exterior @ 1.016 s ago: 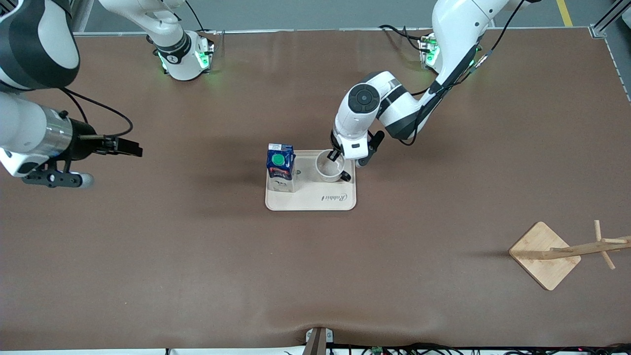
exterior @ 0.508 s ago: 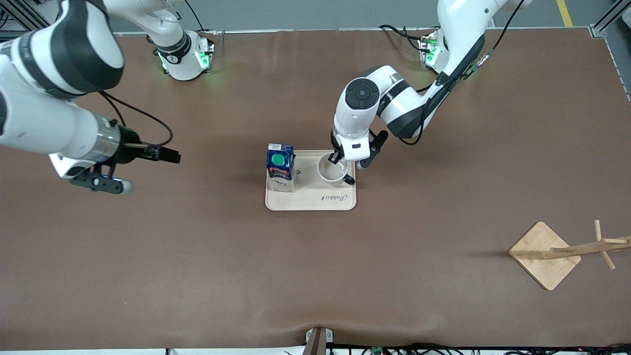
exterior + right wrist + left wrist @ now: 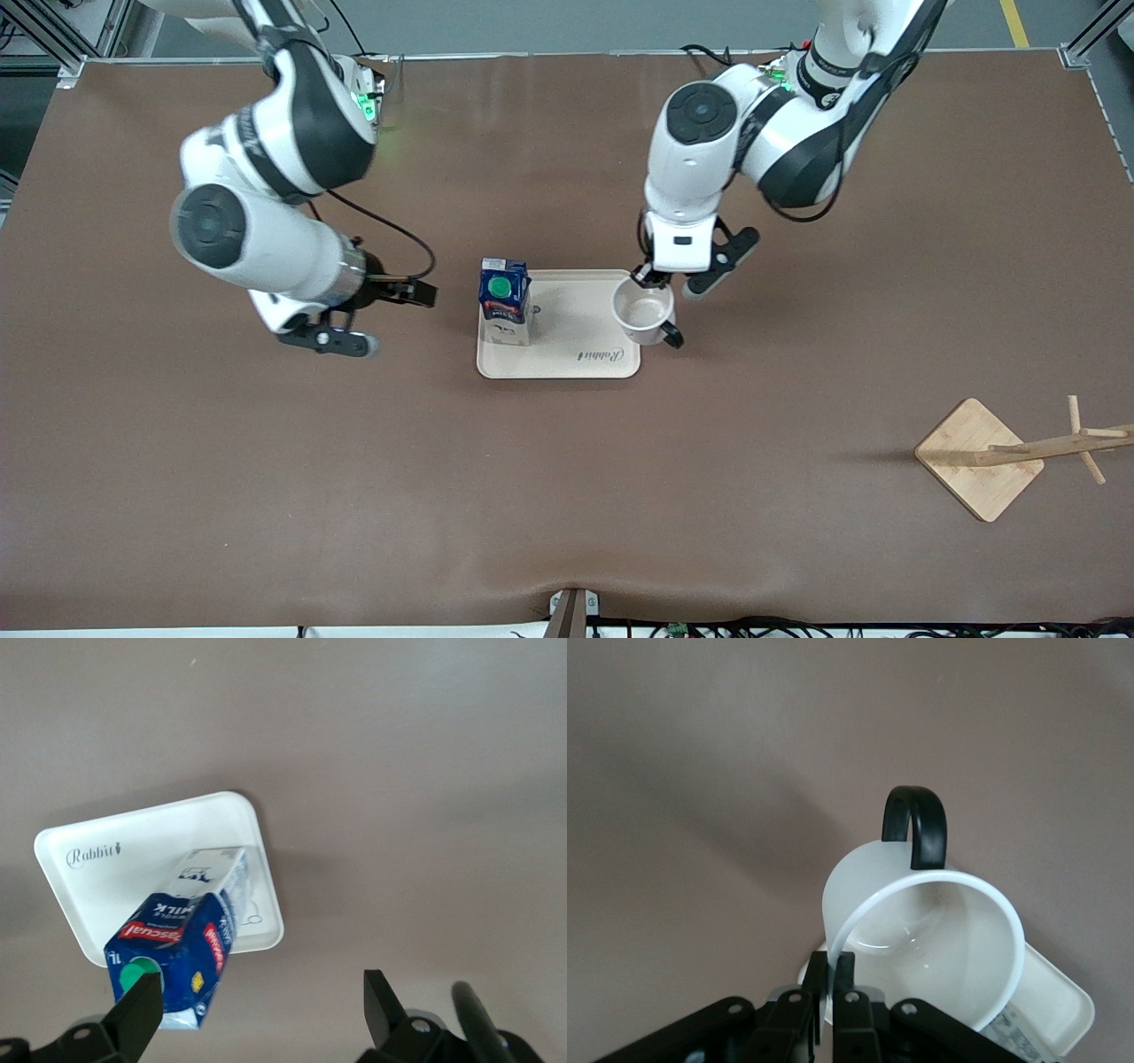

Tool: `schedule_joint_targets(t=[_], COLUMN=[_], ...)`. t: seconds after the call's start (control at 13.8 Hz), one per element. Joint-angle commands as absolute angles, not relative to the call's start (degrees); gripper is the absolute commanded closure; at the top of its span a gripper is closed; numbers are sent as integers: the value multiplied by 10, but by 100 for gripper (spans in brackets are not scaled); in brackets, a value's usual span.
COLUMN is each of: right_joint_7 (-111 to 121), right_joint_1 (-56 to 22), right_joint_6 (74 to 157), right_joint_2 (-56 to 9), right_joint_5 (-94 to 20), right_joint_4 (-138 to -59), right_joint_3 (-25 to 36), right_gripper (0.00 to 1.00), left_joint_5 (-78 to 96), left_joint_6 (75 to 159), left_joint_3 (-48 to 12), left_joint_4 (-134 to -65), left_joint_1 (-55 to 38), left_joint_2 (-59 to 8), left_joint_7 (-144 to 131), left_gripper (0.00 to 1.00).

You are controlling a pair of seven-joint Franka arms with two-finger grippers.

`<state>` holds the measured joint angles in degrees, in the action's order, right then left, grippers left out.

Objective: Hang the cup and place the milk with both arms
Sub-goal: 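Carry the mug toward the wooden stand while the right gripper lifts the milk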

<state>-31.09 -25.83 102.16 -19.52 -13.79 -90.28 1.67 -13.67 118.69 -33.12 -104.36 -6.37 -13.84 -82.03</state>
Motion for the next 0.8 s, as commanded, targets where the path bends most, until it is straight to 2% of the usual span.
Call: schedule_joint_targets(t=[0.0, 0.15, 0.44, 0.73], right_joint_7=[-347, -360, -381, -387], right_joint_1=[-299, -322, -364, -381], right_joint_6=[1055, 1079, 1095, 1120], right_joint_2=[-216, -232, -248, -257], right_joint_5=[-149, -148, -147, -137], right_joint_4=[-904, -904, -904, -925], right_joint_3=[23, 23, 24, 25], right_gripper=[0, 0, 0, 0], left_joint_5=[-137, -134, -86, -77], left_joint_6=[1164, 1162, 1105, 1070], left_joint_3=[-333, -334, -332, -331], left_joint_4=[-1052, -1051, -987, -958], left_joint_1=[-15, 21, 103, 167], left_joint_2=[-93, -77, -79, -79], left_joint_7=[-665, -575, -383, -208], left_gripper=[100, 100, 100, 100])
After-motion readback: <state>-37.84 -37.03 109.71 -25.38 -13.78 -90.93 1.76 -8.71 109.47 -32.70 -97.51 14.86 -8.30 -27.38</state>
